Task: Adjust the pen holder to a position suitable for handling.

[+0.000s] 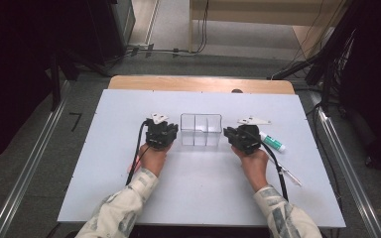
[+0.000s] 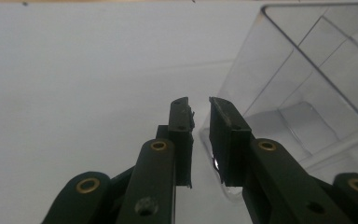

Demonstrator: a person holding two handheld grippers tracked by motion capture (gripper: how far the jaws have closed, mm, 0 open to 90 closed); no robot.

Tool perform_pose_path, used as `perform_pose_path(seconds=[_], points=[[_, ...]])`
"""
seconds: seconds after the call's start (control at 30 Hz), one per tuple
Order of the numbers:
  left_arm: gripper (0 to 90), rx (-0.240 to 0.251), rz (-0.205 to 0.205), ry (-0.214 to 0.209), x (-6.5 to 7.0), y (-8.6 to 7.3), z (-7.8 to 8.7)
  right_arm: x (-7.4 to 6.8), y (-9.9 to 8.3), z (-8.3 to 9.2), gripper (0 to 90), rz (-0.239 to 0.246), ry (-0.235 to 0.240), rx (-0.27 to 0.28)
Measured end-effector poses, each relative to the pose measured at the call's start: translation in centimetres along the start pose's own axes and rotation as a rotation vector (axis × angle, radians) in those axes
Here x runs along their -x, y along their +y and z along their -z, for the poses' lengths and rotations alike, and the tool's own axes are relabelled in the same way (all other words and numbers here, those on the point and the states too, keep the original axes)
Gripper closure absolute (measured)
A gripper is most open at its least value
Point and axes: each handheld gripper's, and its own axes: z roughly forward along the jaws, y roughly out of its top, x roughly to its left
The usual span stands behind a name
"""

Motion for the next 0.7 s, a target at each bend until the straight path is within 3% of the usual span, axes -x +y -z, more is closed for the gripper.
perform_pose_path(seconds=[0.07, 0.17, 0.3, 0.37, 0.43, 0.53, 0.6, 0.7], points=[[69.8, 0.021, -0.023, 0.019, -1.0, 0.2, 1.4, 0.8, 0.2, 1.6, 66.2, 0.013, -0.010, 0.032], [59.0, 0.052, -0.067, 0.082, -2.7, -0.1, 3.2, 2.3, 0.1, 4.0, 53.2, 0.038, -0.035, 0.071], [33.2, 0.060, -0.040, 0.173, -4.8, -1.2, 4.9, 5.2, -1.4, 6.7, 42.0, 0.003, -0.078, 0.060], [25.6, 0.058, -0.006, 0.182, -5.8, -1.8, 5.5, 6.6, -2.5, 7.8, 40.5, -0.014, -0.099, 0.057], [19.6, 0.052, 0.006, 0.195, -6.4, -2.1, 6.1, 7.7, -3.3, 8.9, 37.4, -0.023, -0.122, 0.056], [14.5, 0.057, 0.010, 0.198, -7.2, -2.8, 7.0, 9.1, -4.5, 10.2, 32.4, -0.073, -0.136, 0.048], [14.2, 0.050, 0.031, 0.184, -7.7, -3.2, 7.3, 9.5, -5.1, 10.9, 29.3, -0.092, -0.135, 0.060], [13.2, 0.052, 0.042, 0.187, -8.2, -3.7, 7.9, 9.6, -5.9, 11.5, 25.2, -0.067, -0.171, 0.055]])
